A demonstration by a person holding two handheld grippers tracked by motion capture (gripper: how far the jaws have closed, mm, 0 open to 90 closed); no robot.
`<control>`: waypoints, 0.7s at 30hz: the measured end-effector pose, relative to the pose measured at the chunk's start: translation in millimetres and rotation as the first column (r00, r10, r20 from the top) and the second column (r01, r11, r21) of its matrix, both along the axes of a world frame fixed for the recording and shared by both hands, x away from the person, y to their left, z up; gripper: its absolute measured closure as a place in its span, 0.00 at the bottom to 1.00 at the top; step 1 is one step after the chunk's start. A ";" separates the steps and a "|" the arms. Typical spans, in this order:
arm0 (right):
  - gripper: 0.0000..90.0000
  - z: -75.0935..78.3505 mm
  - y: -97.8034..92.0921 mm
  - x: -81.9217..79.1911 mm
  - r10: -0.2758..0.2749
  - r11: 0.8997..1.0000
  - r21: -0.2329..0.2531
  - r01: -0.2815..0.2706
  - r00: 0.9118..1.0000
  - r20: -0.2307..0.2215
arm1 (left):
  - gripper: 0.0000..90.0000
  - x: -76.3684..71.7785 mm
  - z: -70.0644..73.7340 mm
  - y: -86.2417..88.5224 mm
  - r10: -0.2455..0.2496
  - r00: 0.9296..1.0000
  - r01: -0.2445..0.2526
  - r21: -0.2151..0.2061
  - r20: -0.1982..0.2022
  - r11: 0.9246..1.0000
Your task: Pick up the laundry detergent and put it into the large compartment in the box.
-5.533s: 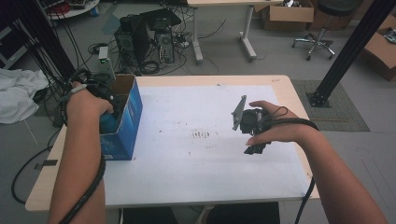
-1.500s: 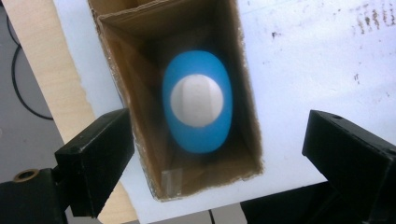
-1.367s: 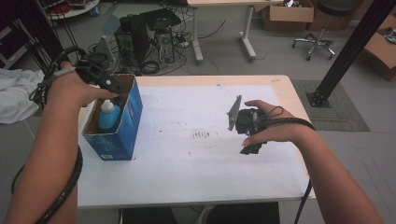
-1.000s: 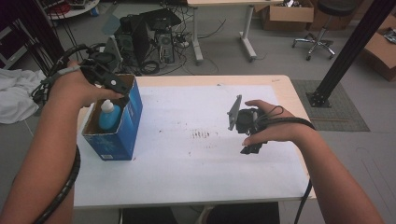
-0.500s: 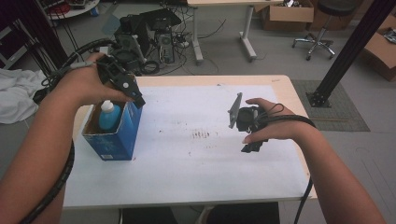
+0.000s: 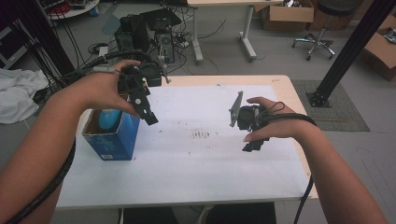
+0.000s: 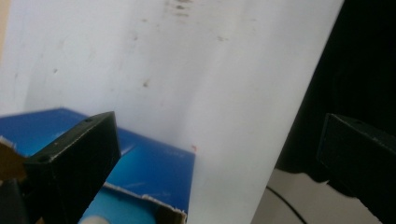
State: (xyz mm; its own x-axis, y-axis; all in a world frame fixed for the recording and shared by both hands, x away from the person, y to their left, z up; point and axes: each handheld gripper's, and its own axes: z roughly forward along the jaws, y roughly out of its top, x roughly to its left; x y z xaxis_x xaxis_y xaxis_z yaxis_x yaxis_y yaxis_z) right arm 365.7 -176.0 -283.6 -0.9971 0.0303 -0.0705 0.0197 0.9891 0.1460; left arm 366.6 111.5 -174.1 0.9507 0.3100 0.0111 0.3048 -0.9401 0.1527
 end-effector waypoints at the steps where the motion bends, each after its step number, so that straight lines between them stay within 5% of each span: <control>1: 0.18 0.2 -0.2 0.2 -0.003 1.000 -0.002 0.003 1.000 0.000 | 0.00 -3.0 -3.0 -4.1 -0.034 0.999 0.034 0.003 -0.009 0.999; 7: 0.18 2.7 0.6 1.6 -0.013 1.000 -0.016 0.013 1.000 -0.006 | 0.00 -14.8 -16.2 -19.6 -0.200 0.979 0.201 0.044 -0.025 0.979; 11: 0.18 4.3 1.3 2.0 -0.009 1.000 -0.014 0.009 1.000 -0.001 | 0.00 -22.3 -26.4 -28.3 -0.265 0.963 0.268 0.104 -0.043 0.958; 14: 0.18 4.2 1.5 1.3 -0.007 1.000 -0.018 0.007 1.000 -0.001 | 0.00 -27.4 -32.2 -33.9 -0.296 0.954 0.300 0.105 -0.058 0.948; 16: 0.18 3.7 1.5 0.7 -0.003 1.000 -0.020 0.003 1.000 0.002 | 0.00 -30.9 -34.7 -38.3 -0.313 0.947 0.319 0.100 -0.070 0.942; 21: 0.18 5.6 0.0 0.6 0.004 1.000 -0.014 -0.004 1.000 0.000 | 0.00 -33.6 -34.3 -43.1 -0.321 0.944 0.326 0.084 -0.070 0.941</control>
State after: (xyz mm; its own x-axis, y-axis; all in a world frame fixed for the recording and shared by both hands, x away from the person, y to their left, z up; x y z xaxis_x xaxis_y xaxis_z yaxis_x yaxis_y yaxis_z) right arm 366.3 -176.1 -278.0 -0.9971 0.0253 -0.0713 0.0158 0.9911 0.1320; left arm 333.0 68.4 -208.4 0.9995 -0.0147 -0.0291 -0.0132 -0.9986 0.0513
